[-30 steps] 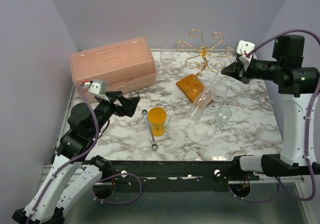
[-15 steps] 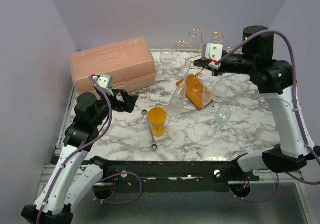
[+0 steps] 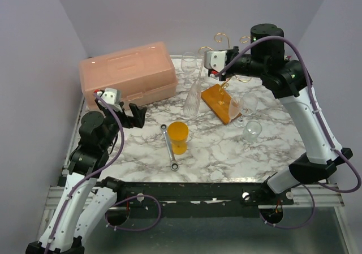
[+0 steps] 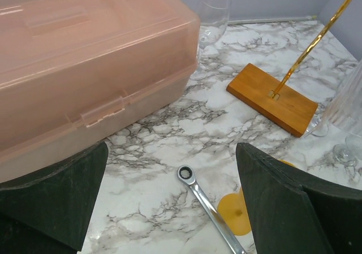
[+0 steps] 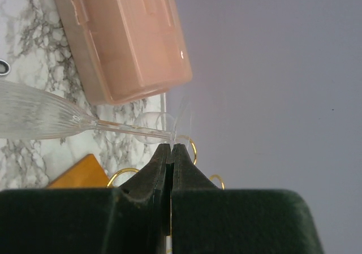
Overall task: Place the wine glass upside down on the wine glass rack
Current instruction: Turn the wine glass upside down at the wine rack.
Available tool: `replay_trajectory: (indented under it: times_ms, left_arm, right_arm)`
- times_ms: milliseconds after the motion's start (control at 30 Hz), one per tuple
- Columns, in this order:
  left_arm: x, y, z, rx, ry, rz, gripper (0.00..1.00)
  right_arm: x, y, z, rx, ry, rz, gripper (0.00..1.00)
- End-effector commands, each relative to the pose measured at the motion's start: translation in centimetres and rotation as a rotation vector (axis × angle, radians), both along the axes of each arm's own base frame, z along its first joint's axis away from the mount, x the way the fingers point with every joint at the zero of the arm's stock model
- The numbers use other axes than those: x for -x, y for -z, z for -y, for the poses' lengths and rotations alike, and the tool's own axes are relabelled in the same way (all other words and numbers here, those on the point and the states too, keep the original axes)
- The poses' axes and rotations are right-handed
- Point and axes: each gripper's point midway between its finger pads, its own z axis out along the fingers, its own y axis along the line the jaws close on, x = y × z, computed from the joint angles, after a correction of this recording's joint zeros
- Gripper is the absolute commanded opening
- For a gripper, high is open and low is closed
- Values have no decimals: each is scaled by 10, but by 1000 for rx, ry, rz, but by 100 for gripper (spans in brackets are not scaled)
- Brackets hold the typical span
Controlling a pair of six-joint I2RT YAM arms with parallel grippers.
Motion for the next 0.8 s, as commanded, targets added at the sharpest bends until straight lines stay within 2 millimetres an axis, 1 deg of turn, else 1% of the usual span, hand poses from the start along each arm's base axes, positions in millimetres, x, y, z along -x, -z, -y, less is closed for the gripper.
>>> replay_trajectory:
  times_ms: [0, 200, 500, 600, 767]
  left_arm:
    - [0, -1, -13, 2, -60, 19, 99]
    - [1, -3, -13, 18, -51, 26, 99]
    - [0, -3, -11, 35, -30, 22, 98]
    - [0, -4, -11, 38, -27, 27, 99]
    - [2, -7, -12, 45, -29, 40, 98]
  right_arm:
    - [-16, -21, 4, 25, 48, 160, 1]
    - [-34, -18, -1, 34, 78, 190, 1]
    - [-48, 3, -11, 55, 77, 163, 1]
    - [-55, 13, -11, 73, 91, 159, 1]
    - [-70, 22, -7, 103, 143, 193, 0]
